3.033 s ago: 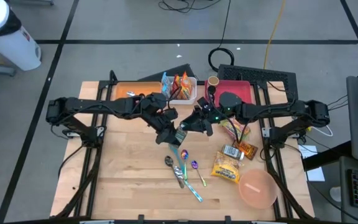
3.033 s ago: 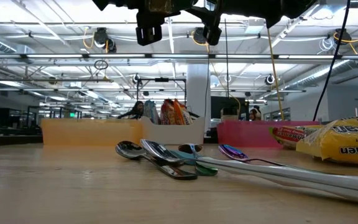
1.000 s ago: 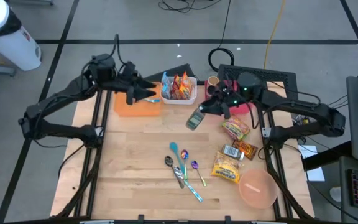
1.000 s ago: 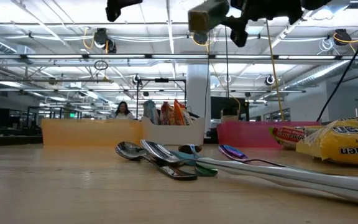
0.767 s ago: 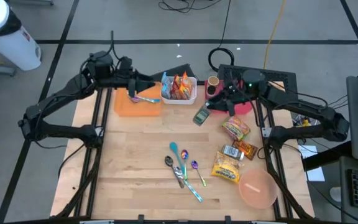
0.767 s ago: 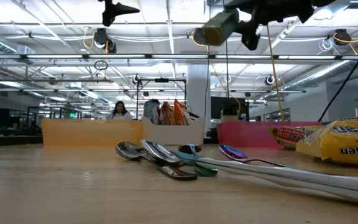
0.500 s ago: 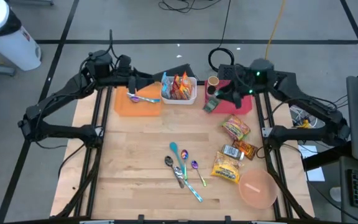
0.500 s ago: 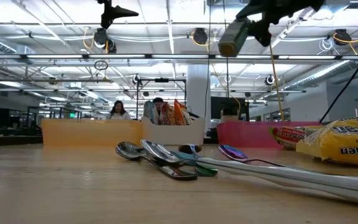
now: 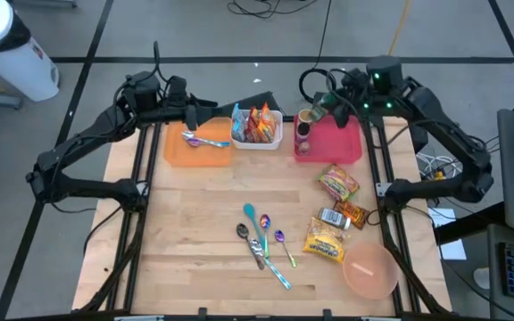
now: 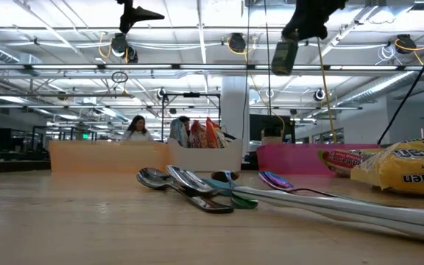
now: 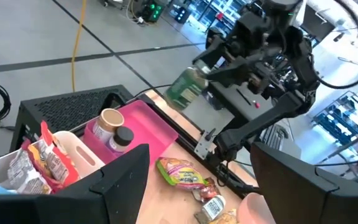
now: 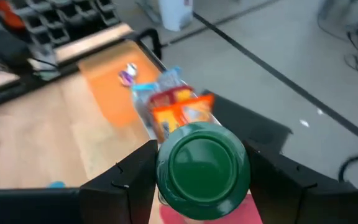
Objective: Pick & Place Food Item
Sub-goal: Put the green spice bottle into the red bin
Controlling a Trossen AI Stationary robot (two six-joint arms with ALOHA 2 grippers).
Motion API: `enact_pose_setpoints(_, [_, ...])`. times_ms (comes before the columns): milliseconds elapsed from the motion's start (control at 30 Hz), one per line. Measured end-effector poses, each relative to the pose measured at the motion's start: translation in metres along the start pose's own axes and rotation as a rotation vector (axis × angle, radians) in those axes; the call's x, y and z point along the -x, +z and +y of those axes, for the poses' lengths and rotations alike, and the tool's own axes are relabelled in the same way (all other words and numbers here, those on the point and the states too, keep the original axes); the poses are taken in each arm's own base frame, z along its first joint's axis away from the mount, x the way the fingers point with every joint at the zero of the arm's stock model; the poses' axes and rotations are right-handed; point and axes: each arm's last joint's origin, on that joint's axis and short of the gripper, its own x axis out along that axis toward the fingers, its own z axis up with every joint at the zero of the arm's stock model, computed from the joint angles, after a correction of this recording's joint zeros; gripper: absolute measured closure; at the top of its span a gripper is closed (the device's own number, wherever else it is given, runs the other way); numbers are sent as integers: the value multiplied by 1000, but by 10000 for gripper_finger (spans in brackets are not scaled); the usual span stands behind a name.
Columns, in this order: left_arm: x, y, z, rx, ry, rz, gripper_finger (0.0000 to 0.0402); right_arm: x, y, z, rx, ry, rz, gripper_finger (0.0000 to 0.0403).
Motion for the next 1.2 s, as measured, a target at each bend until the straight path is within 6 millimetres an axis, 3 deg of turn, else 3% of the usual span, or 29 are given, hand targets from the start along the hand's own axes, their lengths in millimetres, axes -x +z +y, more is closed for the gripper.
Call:
enact_pose_setpoints(233, [0,0,0,3,2,5,117,-17,-11,-21,-54,-47,128,204])
enact_pose_setpoints(567, [0,-1,1,3,8,14,117,-15,-18,-35,-78,-234,213,204])
enact_pose_setpoints(1200, [0,-1,1,2,8,14,117,-14,-22,-36,-56,-224,249,204])
